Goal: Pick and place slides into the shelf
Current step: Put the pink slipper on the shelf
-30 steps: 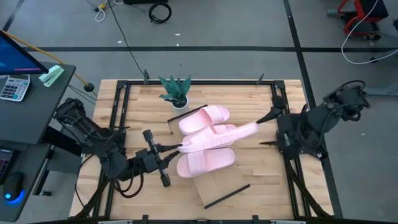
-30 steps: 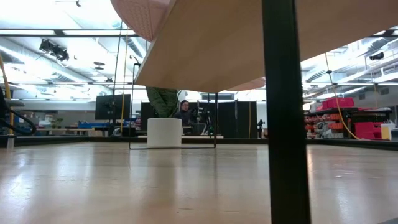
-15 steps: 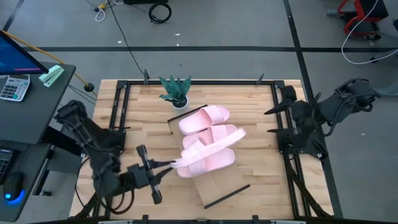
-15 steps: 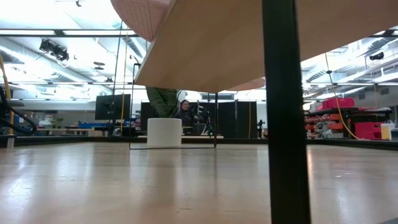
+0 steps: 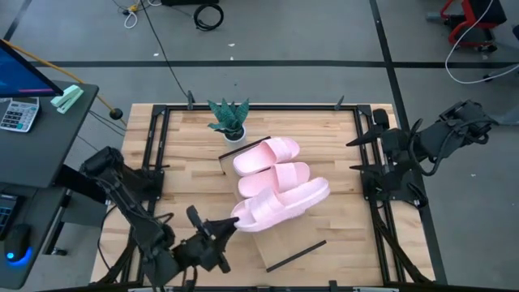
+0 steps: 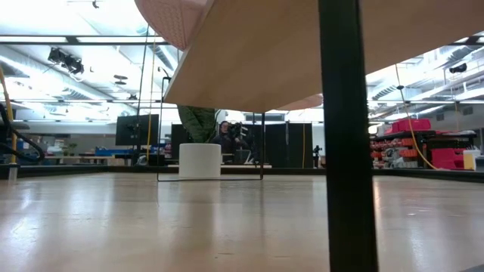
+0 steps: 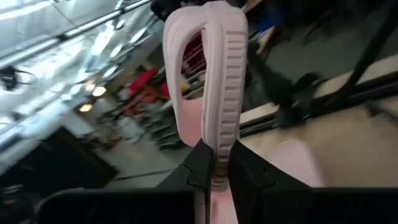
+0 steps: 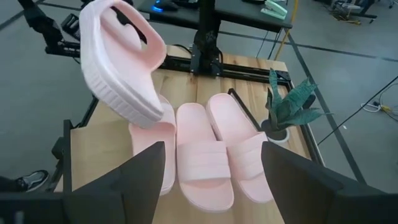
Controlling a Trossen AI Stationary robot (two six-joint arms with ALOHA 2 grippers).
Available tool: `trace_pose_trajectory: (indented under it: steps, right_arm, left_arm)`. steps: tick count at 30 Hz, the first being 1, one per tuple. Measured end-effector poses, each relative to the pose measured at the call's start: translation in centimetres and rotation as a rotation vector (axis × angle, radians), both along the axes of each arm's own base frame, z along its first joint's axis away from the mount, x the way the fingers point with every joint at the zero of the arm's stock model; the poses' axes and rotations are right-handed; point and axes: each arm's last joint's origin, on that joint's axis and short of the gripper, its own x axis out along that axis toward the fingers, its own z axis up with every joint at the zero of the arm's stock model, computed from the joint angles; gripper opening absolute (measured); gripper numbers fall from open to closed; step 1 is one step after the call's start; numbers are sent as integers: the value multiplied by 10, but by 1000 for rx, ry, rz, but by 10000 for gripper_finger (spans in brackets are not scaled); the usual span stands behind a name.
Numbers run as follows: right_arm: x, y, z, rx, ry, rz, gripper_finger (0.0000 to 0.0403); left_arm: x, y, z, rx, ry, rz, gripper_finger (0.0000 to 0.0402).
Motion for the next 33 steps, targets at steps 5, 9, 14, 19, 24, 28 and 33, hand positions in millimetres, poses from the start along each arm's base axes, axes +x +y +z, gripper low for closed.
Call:
trace_pose_trajectory:
  steps: [5,9,14,19,24,28,33]
  right_arm:
    - [0,0,0,-1,-1,-2,272]
    - [0,0,0,-1,-1,-2,272]
    - [0,0,0,-1,-1,-2,272]
    - [1,1,0,4,1,-5,270]
    - [1,1,0,11,1,-9,269]
    - [4,2,-1,43,6,-28,268]
    - [9,4,-3,51,0,-96,265]
  left_arm:
    - [6,-16,-5,51,40,78,34]
    - [6,-32,-16,39,30,56,34]
    - [9,-46,-32,45,34,39,34]
    - [14,-53,-46,67,50,41,34]
    - [18,-58,-59,76,56,41,38]
    - [18,-62,-65,69,51,35,33]
    - [12,-67,-72,82,59,16,37]
